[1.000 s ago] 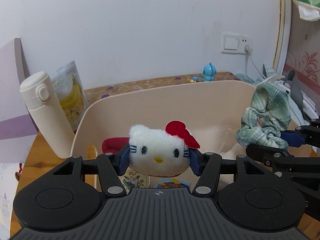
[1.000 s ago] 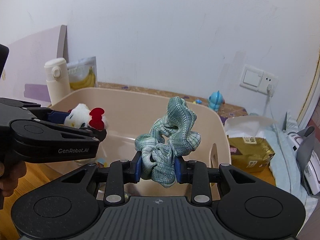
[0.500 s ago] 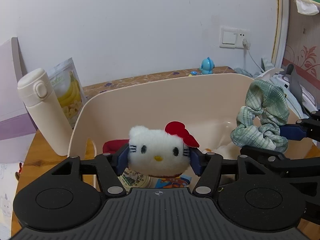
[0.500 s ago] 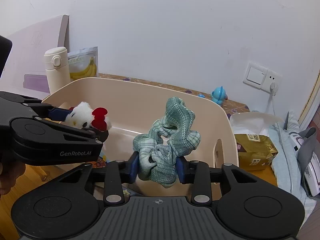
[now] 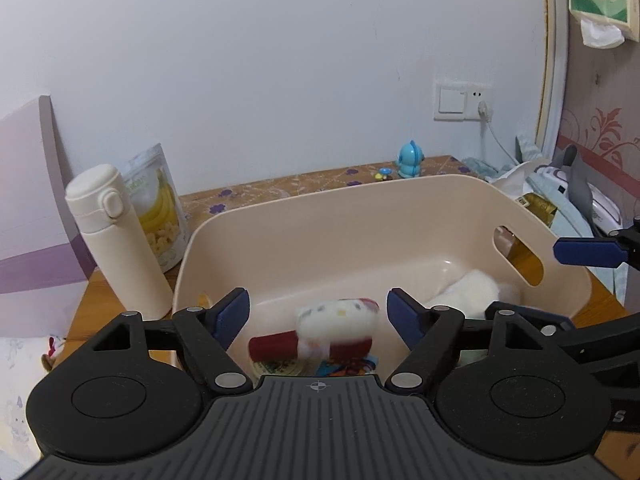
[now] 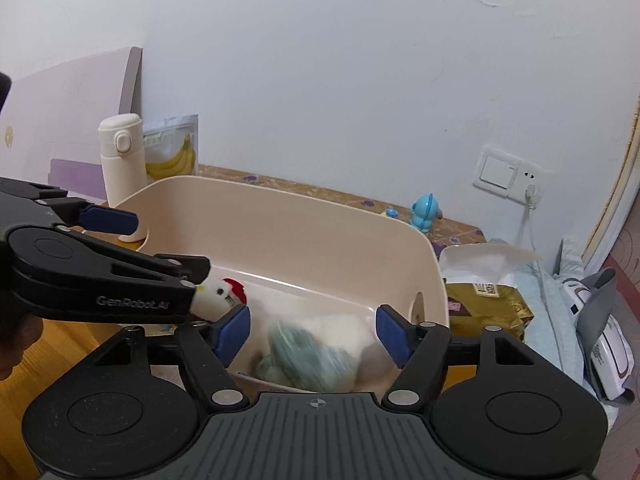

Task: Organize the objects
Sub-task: 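Open both tools to drop the plush and scrunchie into the bin, then withdraw both tools from the bin toward the remaining boxes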

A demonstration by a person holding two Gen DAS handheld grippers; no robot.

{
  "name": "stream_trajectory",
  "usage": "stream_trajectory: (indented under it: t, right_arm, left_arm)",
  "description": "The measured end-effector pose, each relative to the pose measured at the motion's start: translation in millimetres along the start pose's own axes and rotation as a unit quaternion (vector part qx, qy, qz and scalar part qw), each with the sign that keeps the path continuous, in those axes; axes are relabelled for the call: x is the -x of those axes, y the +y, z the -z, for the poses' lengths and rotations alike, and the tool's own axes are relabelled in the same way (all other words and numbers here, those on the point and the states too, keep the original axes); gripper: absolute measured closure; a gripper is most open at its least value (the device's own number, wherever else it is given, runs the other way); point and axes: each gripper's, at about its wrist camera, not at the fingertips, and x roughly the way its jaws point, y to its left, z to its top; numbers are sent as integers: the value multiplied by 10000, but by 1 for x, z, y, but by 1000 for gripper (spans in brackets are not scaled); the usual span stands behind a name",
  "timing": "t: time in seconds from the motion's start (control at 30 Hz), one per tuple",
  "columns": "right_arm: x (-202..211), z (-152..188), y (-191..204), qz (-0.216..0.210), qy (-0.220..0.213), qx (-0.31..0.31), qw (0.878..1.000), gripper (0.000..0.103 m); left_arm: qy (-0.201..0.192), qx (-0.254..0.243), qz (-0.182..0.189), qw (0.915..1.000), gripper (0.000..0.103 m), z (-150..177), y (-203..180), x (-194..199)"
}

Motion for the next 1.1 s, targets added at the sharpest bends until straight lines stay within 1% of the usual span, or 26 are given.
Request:
stream_trajectory:
  t: [0.07, 0.2, 0.3, 0.43, 0.53, 0.67, 0.77, 0.93, 1.1]
  right_arm:
    - [6, 1, -2, 13, -46, -21, 10000, 26]
    - [16, 6, -4, 29, -96, 5, 9999, 25]
    - [24, 10, -5, 68, -92, 50, 9999, 24]
    - [35, 17, -9, 82, -132, 26, 9999, 16]
    - [40, 21, -10, 82, -129, 13, 9999, 16]
    - [45, 30, -12, 71, -81, -26, 9999, 14]
    - [45, 37, -13, 69, -10, -44, 10000, 14]
    - [40, 53, -13, 58, 211, -86, 9997, 13]
    - [35, 66, -18, 74, 412, -128, 9990, 13]
  left_arm:
    - [-74, -47, -52, 9999, 25, 1, 2, 8]
    - [-142, -154, -112, 9997, 24, 5, 5, 26]
    - [-226, -88, -150, 9996, 23, 8, 10, 39]
    - [-187, 3, -70, 9998, 23, 16, 13, 53]
    - [-148, 0, -70, 9999, 23, 23, 13, 61]
    - [-28, -34, -52, 10000, 23, 32, 12, 66]
    - [142, 8, -36, 9999, 23, 39, 10, 66]
    - [401, 59, -53, 9992, 23, 53, 7, 62]
    - [657, 188, 46, 9977, 23, 67, 4, 53]
